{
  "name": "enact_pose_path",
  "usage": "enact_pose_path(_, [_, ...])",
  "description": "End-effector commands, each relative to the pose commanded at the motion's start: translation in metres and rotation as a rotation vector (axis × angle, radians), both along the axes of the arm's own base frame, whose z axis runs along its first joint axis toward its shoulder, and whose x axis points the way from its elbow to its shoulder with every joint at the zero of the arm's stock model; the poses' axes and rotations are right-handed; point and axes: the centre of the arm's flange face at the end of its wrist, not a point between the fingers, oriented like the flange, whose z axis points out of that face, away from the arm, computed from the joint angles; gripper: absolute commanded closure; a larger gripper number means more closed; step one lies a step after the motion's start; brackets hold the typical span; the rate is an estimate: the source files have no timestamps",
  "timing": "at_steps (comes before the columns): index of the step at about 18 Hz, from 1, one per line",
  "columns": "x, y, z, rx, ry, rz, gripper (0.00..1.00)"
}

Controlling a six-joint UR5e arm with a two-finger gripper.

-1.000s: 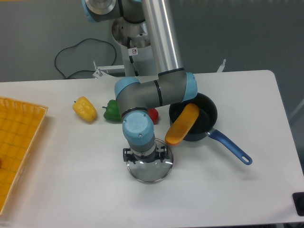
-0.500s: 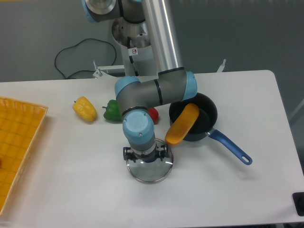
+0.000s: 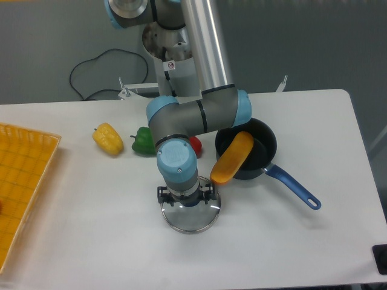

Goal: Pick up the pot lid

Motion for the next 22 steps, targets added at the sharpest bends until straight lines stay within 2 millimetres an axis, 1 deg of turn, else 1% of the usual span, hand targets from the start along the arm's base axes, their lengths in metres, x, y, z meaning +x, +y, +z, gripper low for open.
enact_pose_path(2, [0.0023,-0.0025,-0.0046,-0.008,-0.007,0.000,0.03])
enact_pose_path(9, [0.0013,-0.0026,-0.0030,-0.005,-0.006,0.002,0.04])
enact_pose_path(13, [0.0006,-0.0019,-0.0017,-0.002,-0.004,0.002,0.14])
enact_pose_path(17, [-0.0012,0.0003,0.0022,0.005,0.001,0.003,0.21])
enact_pose_path(19, [-0.0016,0.0007,0.0019,0.005,0.001,0.003,0.27])
enact_pose_path(22, [-0.0016,0.0005,0.0018,0.003,0.001,0.003,0.31])
